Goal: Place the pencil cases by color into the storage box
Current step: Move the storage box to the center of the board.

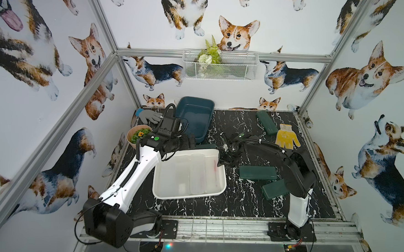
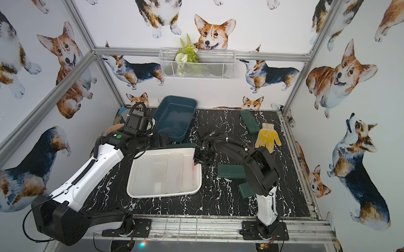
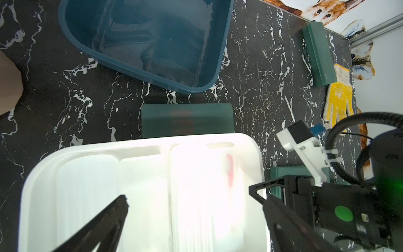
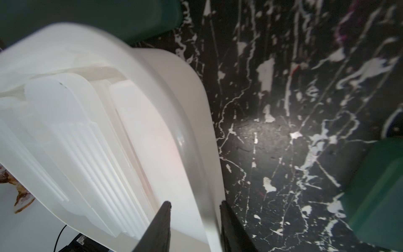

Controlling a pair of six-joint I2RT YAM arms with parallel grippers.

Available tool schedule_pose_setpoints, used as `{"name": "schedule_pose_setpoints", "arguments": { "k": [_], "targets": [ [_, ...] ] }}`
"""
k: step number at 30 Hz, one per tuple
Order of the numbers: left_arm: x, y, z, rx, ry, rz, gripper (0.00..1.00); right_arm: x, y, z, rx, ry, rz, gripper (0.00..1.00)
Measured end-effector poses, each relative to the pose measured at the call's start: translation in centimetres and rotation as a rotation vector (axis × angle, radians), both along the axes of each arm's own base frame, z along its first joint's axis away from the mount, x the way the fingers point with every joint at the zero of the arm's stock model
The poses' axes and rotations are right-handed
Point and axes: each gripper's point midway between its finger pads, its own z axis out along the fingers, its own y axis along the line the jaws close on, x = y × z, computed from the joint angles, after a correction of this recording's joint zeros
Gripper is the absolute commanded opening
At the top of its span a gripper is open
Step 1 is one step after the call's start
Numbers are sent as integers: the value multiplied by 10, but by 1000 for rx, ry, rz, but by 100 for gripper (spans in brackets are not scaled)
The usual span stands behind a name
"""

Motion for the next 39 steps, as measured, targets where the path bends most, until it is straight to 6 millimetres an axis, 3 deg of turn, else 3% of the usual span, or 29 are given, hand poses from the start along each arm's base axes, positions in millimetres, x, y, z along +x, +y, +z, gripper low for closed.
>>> {"name": "schedule_pose_setpoints", "arguments": {
  "k": [6, 10, 13, 16, 19, 23, 29, 34, 39],
  "targets": [
    [9, 0, -1, 14, 3, 9, 100, -9, 23, 1, 42, 16, 68, 44],
    [17, -2, -4, 24, 15, 12, 100, -9, 24, 10, 69, 5, 89, 51],
    [29, -6, -8, 35, 27, 8, 100, 4, 9, 32, 122, -37, 48, 54],
    [48, -12, -13, 61, 30, -11, 100, 30, -20, 54, 177, -95, -42, 55],
    [74, -23, -18, 105, 22, -55, 100, 49, -47, 68, 195, -139, -117, 55],
    [113, -40, -32, 158, 23, -117, 100, 61, -64, 88, 213, -204, -141, 56],
    [170, -58, -53, 217, 10, -168, 100, 51, -74, 97, 216, -234, -126, 56],
    [190, -81, -70, 239, 2, -229, 100, 41, -88, 91, 181, -227, -137, 56],
    [196, -102, -98, 271, 22, -297, 100, 34, -99, 98, 163, -241, -132, 56]
  ]
}}
